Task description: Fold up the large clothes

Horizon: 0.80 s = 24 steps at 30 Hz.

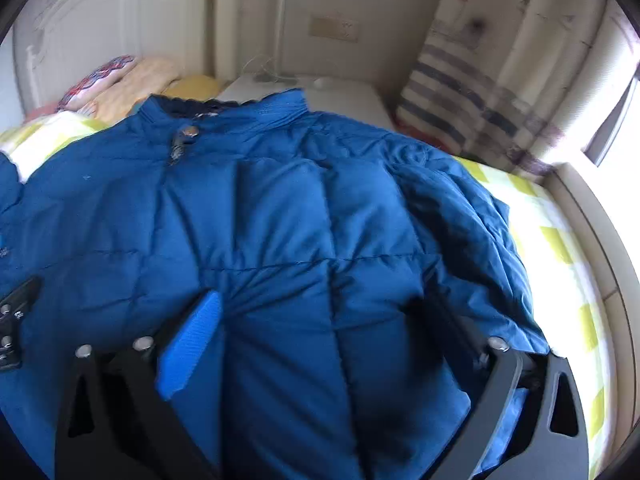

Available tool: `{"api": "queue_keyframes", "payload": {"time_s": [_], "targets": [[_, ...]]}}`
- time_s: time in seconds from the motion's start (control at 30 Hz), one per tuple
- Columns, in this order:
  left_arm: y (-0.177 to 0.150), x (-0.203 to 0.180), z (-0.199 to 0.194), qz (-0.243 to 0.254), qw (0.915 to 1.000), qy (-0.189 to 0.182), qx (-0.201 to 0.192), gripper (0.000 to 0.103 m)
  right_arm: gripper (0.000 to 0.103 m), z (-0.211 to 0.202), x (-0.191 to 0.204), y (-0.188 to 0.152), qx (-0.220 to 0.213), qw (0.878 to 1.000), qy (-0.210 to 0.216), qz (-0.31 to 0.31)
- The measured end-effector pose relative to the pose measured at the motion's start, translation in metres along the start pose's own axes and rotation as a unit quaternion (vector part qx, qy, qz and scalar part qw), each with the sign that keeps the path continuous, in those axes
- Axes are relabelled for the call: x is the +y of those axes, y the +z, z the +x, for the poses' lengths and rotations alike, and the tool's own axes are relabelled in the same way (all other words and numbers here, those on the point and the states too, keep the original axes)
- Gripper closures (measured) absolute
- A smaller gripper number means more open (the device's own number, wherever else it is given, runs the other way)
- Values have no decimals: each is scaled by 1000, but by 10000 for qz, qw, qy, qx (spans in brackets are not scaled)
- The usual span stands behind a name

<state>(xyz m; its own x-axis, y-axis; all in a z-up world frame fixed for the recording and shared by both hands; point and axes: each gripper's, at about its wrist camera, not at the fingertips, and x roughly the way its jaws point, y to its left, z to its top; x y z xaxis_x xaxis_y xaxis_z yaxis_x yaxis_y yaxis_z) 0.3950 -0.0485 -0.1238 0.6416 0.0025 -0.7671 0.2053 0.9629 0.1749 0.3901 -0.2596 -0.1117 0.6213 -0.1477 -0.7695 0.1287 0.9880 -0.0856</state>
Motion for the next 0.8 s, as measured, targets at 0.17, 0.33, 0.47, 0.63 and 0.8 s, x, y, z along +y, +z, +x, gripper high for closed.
{"api": "queue_keyframes", "payload": {"time_s": [0.17, 0.33, 0.47, 0.63, 0.8], "targets": [[0, 0, 0, 6, 10000, 12, 0, 2, 5, -16, -6, 1, 62, 9991, 71, 424], [1, 2, 0, -70, 10000, -41, -40, 2, 5, -45, 39, -21, -26, 9976, 621, -297], [-8, 34, -33, -964, 9933, -249, -588, 3, 4, -26, 34, -33, 134, 9957, 868, -292], [-51, 119, -75, -2692, 9573, -94, -1047, 3, 5, -24, 30, -31, 140, 9956, 881, -290], [-124, 251, -87, -4788, 8668, -624, -1248, 3, 4, -25, 32, -32, 135, 9956, 882, -281]]}}
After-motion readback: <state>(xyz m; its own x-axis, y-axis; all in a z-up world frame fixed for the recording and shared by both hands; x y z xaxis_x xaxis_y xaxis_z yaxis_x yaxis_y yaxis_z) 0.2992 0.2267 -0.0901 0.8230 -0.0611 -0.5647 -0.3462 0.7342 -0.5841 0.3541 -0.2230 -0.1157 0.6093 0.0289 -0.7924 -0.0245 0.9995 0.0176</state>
